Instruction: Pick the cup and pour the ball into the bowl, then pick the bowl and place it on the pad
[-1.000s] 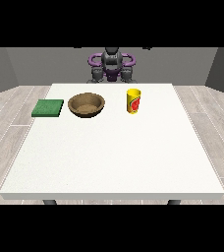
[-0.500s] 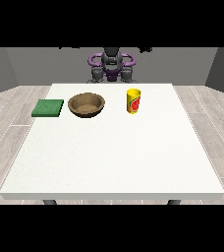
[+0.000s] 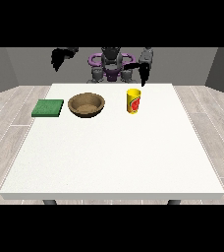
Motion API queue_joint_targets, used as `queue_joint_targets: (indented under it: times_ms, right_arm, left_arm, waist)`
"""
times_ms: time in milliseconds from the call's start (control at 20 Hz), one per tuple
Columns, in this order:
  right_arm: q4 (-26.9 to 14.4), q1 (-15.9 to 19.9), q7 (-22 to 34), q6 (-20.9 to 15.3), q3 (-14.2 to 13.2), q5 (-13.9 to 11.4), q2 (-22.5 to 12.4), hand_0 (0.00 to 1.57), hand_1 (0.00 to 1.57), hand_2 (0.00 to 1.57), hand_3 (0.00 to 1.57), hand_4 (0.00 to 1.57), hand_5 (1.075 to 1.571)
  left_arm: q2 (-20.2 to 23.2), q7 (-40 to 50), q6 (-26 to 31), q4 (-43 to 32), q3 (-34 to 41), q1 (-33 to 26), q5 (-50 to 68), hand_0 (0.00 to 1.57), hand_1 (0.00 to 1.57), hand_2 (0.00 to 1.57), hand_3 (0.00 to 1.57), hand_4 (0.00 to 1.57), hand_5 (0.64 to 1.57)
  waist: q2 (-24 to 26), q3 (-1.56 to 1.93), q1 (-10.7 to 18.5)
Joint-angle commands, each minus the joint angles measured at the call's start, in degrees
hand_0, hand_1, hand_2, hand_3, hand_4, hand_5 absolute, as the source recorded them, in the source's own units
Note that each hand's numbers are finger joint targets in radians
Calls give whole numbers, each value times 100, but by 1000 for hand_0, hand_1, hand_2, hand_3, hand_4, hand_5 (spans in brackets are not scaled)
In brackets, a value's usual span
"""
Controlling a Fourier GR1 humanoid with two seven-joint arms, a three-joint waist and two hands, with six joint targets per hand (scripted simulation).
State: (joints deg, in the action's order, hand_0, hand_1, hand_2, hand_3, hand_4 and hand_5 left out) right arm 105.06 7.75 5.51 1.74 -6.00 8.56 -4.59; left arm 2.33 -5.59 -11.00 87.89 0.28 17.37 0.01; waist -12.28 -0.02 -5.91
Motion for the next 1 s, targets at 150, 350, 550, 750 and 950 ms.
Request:
queue_joint_targets:
  times_ms: [150, 350, 550, 750, 950]
  right_arm:
    - [-234, -159, -664, 593, -275, 362, -248, 0, 0, 0, 0, 676, 1559]
    - [-661, -42, -523, 780, -764, 676, -614, 0, 0, 0, 0, 667, 1560]
    - [-635, 154, -435, 531, -437, 385, -407, 0, 0, 0, 0, 672, 1562]
    - [-1132, 192, -583, 877, -812, 724, -690, 0, 0, 0, 0, 671, 1563]
    - [-1246, 121, -791, 1040, -910, 736, -811, 0, 0, 0, 0, 675, 1564]
  left_arm:
    - [285, -1312, 489, -1463, 515, 78, 227, 0, 0, 0, 0, 187, 1472]
    - [263, -1502, 597, -2221, 665, 239, 334, 0, 0, 0, 0, 0, 1441]
    - [158, -1892, 398, -3127, 759, 929, 194, 0, 0, 0, 0, 162, 1432]
    - [229, -2502, 591, -3778, 881, 857, 248, 0, 0, 0, 0, 189, 1423]
    - [348, -3004, 637, -4340, 1057, 1000, 278, 0, 0, 0, 0, 363, 1464]
  waist:
    - [-369, 0, -262]
    - [-48, 1, -190]
    - [-123, -2, -293]
    - [-114, -1, -214]
    - [-216, -1, -282]
